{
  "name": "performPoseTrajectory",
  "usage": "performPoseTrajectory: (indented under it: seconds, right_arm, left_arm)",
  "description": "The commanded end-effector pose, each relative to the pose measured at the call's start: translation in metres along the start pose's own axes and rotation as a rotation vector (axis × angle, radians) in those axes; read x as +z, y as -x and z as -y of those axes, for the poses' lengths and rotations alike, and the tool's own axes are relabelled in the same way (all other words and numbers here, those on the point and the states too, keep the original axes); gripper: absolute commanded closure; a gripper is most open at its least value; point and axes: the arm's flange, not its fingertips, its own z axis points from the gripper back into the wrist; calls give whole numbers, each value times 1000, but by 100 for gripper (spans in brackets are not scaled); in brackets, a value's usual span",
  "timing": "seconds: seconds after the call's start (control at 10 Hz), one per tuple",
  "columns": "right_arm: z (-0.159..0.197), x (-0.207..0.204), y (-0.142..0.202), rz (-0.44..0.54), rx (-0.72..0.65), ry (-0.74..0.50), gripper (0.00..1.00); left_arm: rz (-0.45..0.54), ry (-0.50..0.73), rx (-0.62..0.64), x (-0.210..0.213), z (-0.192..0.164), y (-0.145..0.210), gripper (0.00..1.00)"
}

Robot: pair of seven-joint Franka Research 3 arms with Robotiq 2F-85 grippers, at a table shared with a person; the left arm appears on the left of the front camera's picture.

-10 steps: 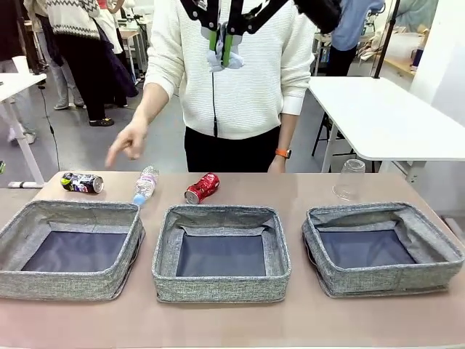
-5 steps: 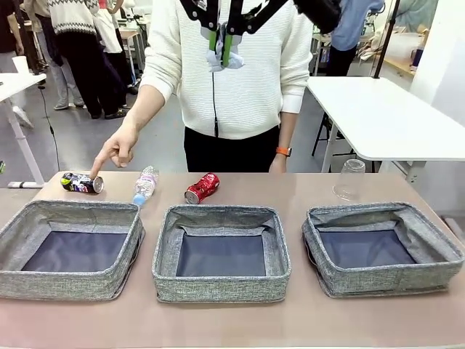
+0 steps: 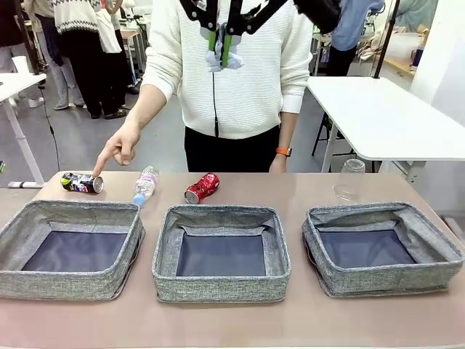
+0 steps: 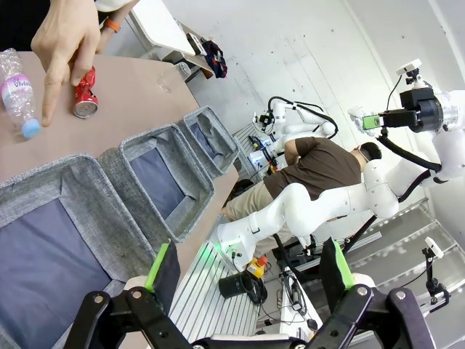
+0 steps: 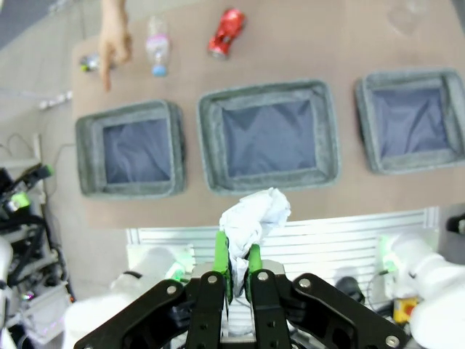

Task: Sort the waste into the appropriate baskets.
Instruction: Place the picked waste into the Fabric basket indicated by the person.

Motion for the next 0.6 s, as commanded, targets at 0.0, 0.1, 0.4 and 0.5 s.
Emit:
performPoseTrajectory:
  seconds: [0.0, 0.1, 0.4, 0.5]
  right_arm:
    - [-44, -57, -9, -83, 319, -87, 90]
    - [-75, -95, -9, -131, 482, -151, 90]
    - [-178, -218, 33, -136, 877, -205, 90]
    - [-196, -243, 43, -6, 874, -114, 90]
  left_arm:
    - [12, 16, -18, -1, 2, -1, 0]
    - [12, 16, -18, -1, 2, -1, 0]
    - [12, 16, -18, -1, 2, -1, 0]
    - [12, 16, -18, -1, 2, -1, 0]
